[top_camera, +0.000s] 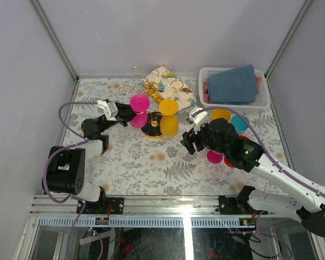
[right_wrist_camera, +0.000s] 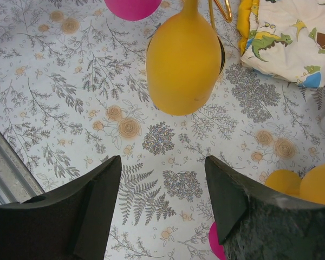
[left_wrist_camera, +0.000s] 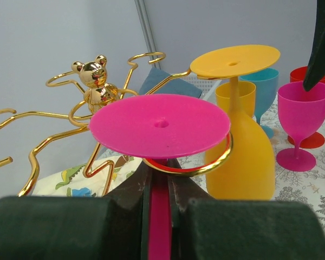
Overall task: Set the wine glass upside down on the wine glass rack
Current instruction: Turn the wine glass upside down at the wine rack, then pick up the wine glass at the center of the board.
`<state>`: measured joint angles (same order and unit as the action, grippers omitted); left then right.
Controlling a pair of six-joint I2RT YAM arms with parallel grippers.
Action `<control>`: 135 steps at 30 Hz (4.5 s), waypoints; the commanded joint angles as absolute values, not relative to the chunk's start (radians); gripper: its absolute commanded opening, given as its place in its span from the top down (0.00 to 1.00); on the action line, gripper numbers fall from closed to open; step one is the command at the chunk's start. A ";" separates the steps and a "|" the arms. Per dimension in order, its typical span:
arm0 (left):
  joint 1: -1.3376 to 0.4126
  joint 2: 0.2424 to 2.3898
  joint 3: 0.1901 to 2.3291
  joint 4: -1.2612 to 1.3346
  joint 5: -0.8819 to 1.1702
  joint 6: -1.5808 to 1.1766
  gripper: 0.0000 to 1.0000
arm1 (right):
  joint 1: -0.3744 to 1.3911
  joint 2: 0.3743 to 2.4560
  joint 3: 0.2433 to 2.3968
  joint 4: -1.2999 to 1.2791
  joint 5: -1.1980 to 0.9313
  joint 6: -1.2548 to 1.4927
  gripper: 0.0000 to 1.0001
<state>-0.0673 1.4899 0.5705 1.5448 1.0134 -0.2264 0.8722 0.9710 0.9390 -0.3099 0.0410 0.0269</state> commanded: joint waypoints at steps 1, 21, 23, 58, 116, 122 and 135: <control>-0.073 1.474 0.502 1.605 1.015 -0.154 1.00 | 0.868 0.975 0.990 -0.286 0.048 0.024 0.30; -0.072 1.431 0.425 1.604 0.964 -0.175 0.67 | 0.870 0.985 0.988 -0.276 0.037 0.015 0.29; -0.073 1.436 0.422 1.605 0.962 -0.179 0.63 | 0.871 0.983 0.985 -0.273 0.040 0.012 0.29; -0.152 0.962 0.226 1.162 -0.096 -0.547 0.00 | 0.869 0.908 0.903 -0.135 0.223 -0.030 0.22; -0.153 0.706 0.790 -0.291 -0.174 -0.370 0.00 | 0.528 1.174 1.085 -0.647 0.327 0.311 0.01; -0.153 0.709 0.788 -0.284 -0.157 -0.367 0.00 | 0.501 1.181 1.057 -0.658 0.335 0.311 0.01; -0.153 0.709 0.781 -0.281 -0.132 -0.369 0.00 | 0.478 1.147 0.989 -0.713 0.218 0.376 0.01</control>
